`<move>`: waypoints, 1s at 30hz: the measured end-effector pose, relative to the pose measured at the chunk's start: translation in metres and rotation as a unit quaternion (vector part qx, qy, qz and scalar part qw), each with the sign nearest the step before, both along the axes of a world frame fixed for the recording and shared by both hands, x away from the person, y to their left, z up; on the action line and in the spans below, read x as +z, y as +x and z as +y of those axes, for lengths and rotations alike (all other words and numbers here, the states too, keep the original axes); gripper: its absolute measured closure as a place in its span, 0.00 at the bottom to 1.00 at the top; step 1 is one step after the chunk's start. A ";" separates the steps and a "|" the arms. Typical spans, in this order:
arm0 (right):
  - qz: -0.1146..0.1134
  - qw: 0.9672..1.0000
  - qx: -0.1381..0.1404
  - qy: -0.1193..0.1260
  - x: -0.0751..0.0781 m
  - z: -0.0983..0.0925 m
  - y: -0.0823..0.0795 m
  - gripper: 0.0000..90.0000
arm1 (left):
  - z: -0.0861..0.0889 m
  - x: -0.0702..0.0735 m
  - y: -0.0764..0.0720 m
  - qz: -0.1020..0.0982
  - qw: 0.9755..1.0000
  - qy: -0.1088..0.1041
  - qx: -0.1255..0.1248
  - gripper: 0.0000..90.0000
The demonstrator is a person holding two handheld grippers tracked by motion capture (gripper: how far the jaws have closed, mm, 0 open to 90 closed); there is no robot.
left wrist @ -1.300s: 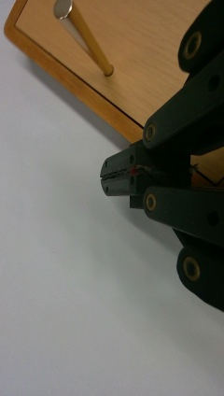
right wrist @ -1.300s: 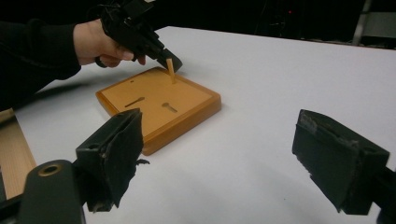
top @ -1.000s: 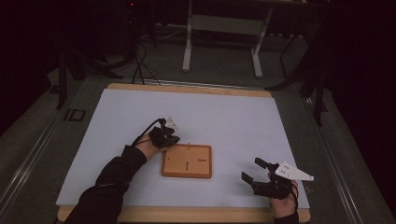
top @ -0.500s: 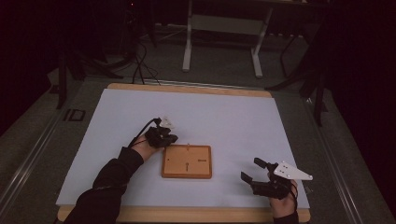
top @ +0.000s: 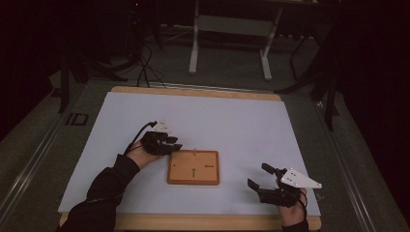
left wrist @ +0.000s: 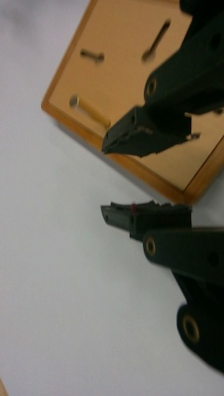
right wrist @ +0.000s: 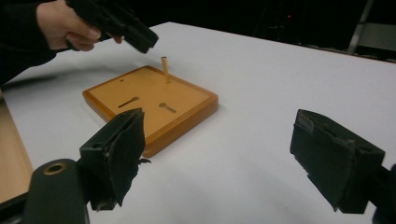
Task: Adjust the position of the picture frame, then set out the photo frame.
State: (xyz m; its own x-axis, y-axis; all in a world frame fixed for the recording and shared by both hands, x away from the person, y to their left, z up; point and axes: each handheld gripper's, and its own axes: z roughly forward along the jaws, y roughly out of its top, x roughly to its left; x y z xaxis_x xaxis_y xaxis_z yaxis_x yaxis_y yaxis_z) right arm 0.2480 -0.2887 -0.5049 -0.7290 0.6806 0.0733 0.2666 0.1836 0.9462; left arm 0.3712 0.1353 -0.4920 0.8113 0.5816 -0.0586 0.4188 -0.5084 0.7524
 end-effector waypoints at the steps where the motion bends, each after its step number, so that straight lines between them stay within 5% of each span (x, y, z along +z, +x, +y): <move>1: 0.001 1.000 0.001 0.001 0.000 0.000 0.000 0.19 | 0.000 0.001 -0.002 0.000 1.000 -0.006 -0.001 0.67; 16: -0.007 1.000 0.017 -0.014 -0.002 0.006 0.000 0.15 | -0.015 0.007 -0.022 -0.013 0.997 -0.042 -0.059 0.64; 21: 0.002 1.000 0.013 -0.013 -0.001 0.010 0.001 0.13 | -0.018 0.004 -0.024 -0.018 0.997 -0.049 -0.060 0.61; 23: 0.002 0.999 0.033 -0.007 -0.001 0.013 0.000 0.13 | -0.020 0.001 -0.023 -0.022 0.997 -0.051 -0.058 0.60; 30: -0.002 0.998 0.044 -0.034 -0.002 0.026 -0.004 0.14 | -0.033 -0.008 -0.015 -0.020 0.997 -0.039 -0.063 0.59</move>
State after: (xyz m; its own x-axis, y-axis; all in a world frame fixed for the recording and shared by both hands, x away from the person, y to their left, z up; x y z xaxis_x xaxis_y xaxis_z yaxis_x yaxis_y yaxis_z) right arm 0.2439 -0.2631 -0.5064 -0.7866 0.6170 0.0255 0.2421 0.2702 0.9319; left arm 0.3567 0.1026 -0.5002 0.8801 0.4702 -0.0655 0.3238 -0.4937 0.8071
